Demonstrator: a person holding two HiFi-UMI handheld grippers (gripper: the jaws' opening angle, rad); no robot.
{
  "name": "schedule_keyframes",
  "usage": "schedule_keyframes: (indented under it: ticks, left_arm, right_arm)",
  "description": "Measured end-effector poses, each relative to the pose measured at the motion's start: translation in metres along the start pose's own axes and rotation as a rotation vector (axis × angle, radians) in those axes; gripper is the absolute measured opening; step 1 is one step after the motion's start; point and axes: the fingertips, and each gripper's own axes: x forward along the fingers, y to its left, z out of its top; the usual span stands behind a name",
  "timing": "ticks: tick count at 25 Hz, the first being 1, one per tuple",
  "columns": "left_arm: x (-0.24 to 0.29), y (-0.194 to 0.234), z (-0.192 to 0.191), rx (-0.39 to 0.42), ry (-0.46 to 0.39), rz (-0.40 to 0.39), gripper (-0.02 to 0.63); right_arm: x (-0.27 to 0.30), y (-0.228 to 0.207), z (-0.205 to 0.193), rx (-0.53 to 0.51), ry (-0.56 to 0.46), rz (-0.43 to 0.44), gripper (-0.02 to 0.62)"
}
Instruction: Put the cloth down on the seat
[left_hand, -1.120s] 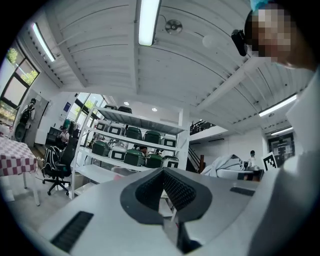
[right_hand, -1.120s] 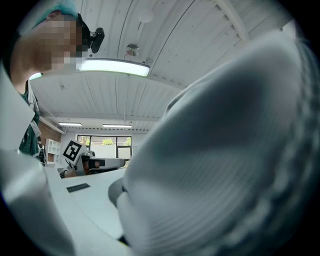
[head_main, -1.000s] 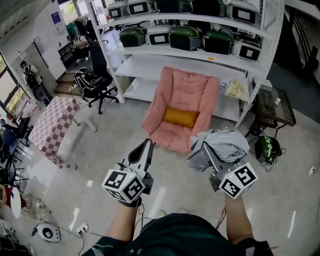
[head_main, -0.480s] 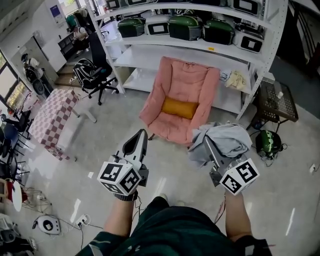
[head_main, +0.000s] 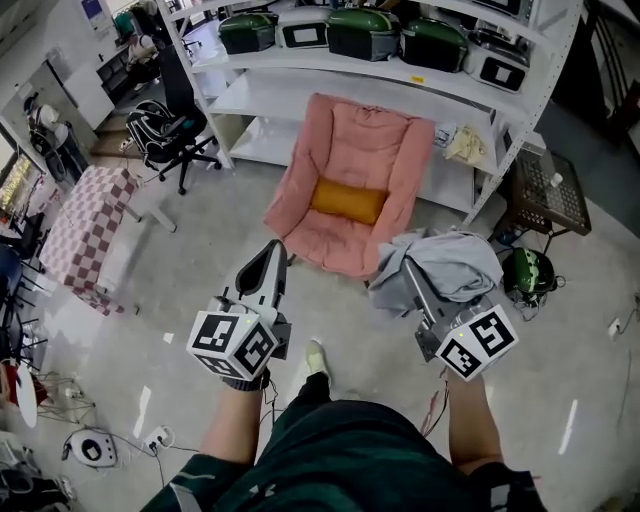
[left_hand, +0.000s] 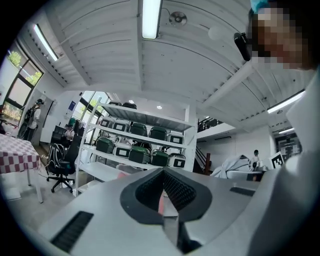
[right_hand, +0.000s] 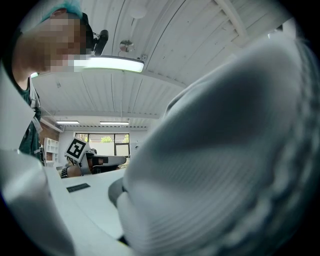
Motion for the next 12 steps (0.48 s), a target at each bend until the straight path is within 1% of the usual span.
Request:
schedule_keyframes:
  ticks: [6,12]
  left_arm:
    - [0.04,0.045,-0.001,0.01,0.005,0.01,0.006]
    - [0.093,0.106,0.003,0.013,0.022,0.004,0.006]
  right_arm:
    - [0.053,-0.023,-0.009,-0.001,0.031,-0.012,0.035]
    - [0.129,-0.047,-0.019,0.003,0.058,-0.02,0.035]
